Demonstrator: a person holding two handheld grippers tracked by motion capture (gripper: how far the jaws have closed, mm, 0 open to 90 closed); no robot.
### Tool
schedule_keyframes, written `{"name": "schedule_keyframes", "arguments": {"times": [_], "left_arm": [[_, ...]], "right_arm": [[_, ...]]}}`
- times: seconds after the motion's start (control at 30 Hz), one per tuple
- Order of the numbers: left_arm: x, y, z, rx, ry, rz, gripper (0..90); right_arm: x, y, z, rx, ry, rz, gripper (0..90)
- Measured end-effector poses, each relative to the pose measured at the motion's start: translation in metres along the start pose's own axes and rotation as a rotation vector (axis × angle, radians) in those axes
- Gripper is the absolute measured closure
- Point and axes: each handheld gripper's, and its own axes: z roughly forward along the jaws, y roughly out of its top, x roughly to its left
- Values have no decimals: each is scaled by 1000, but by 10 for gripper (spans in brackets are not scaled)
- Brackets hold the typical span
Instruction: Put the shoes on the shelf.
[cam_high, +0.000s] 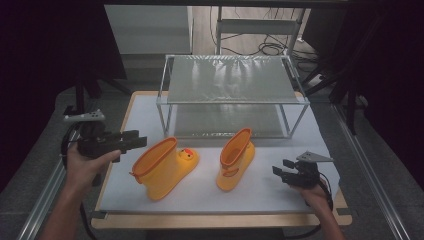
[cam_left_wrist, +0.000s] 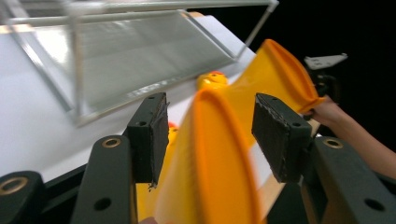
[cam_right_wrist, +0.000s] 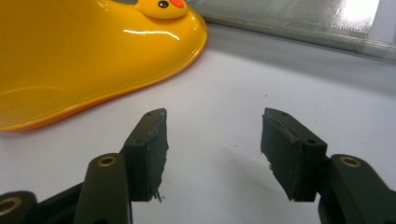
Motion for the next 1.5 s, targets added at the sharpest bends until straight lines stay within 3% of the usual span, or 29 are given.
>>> {"name": "schedule_keyframes", "arguments": {"times": [0.03,0.23,0.3,0.43,0.53,0.67,0.9,1.27,1.5], "left_arm": [[-8,10,6,7,-2,7,470],[-26,35,21,44,-30,43,472],[-36,48,32,76,-52,60,472],[-51,62,47,127,-52,89,472],[-58,71,58,162,-61,90,472],[-66,79,66,188,-54,100,481],[-76,91,86,231,-77,105,487],[-81,94,111,297,-90,88,492],[-94,96,134,360,-81,103,498]], "right_arm": [[0,0,0,1,-4,3,413],[-1,0,0,4,-10,12,415],[-1,0,0,9,-11,12,415],[0,0,1,10,-9,8,416],[0,0,2,9,-9,9,416],[0,0,2,14,-12,10,416],[0,0,3,19,-12,12,416],[-1,0,4,27,-14,16,416],[-1,1,4,23,-23,26,416]]}}
